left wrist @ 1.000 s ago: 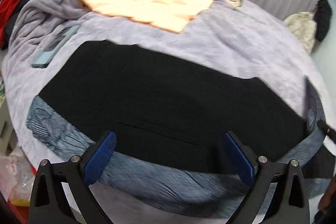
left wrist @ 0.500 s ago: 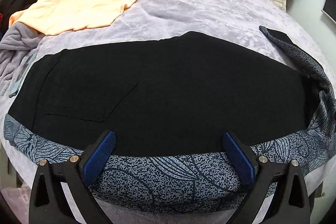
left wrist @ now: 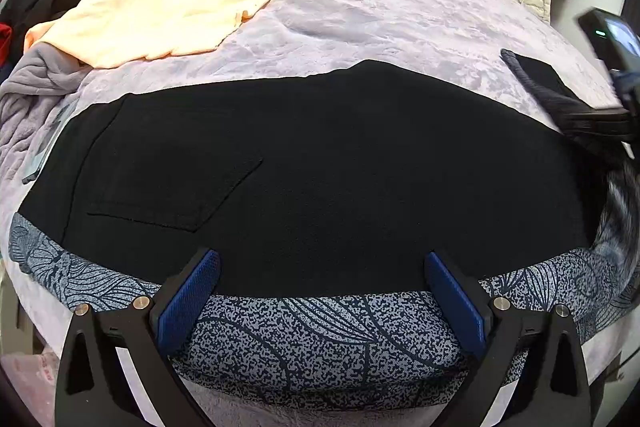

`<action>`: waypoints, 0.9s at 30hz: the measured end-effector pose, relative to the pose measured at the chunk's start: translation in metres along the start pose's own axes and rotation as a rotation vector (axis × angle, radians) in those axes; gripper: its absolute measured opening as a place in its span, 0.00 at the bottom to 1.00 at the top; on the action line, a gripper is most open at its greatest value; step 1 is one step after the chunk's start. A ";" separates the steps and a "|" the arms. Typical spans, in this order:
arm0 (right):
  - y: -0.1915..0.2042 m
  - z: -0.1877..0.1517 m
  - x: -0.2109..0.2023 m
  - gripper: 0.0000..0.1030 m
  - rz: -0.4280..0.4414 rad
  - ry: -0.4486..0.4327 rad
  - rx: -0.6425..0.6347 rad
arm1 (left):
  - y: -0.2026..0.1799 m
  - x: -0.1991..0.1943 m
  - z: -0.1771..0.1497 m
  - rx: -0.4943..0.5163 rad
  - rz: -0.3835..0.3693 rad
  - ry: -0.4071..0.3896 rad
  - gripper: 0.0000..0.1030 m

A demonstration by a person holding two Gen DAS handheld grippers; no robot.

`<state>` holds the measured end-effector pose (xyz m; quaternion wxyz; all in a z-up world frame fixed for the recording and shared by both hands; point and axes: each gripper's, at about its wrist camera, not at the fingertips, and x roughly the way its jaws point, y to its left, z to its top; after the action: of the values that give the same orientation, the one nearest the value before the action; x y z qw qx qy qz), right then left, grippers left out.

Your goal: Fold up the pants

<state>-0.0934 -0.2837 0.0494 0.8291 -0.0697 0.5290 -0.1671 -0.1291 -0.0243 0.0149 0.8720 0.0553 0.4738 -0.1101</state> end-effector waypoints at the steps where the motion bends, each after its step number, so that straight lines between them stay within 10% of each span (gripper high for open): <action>1: -0.017 -0.010 -0.008 0.06 0.038 -0.019 0.057 | 0.000 0.000 0.000 0.001 0.000 0.000 0.99; 9: -0.110 -0.151 -0.104 0.07 0.074 -0.235 0.365 | 0.000 0.005 0.008 0.014 -0.004 0.012 0.99; 11: -0.121 -0.174 -0.098 0.16 0.121 -0.231 0.411 | -0.001 0.006 0.009 0.015 0.002 0.010 0.99; 14: -0.135 -0.193 -0.079 0.65 0.165 -0.219 0.472 | -0.005 0.007 0.011 0.017 0.009 0.013 0.99; 17: -0.167 -0.204 -0.070 0.77 0.311 -0.297 0.622 | -0.007 0.008 0.014 0.019 0.005 0.025 0.99; 25: -0.212 -0.206 -0.033 0.78 0.522 -0.355 0.874 | -0.008 0.013 0.018 0.004 0.018 0.040 0.99; 27: -0.199 -0.190 -0.050 0.38 0.415 -0.359 0.709 | -0.008 0.012 0.023 0.000 0.018 0.060 0.99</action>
<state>-0.3244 -0.4409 0.0683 0.8964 0.2986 0.2895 -0.1534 -0.1063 -0.0384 0.0172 0.8583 0.0628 0.4992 -0.1006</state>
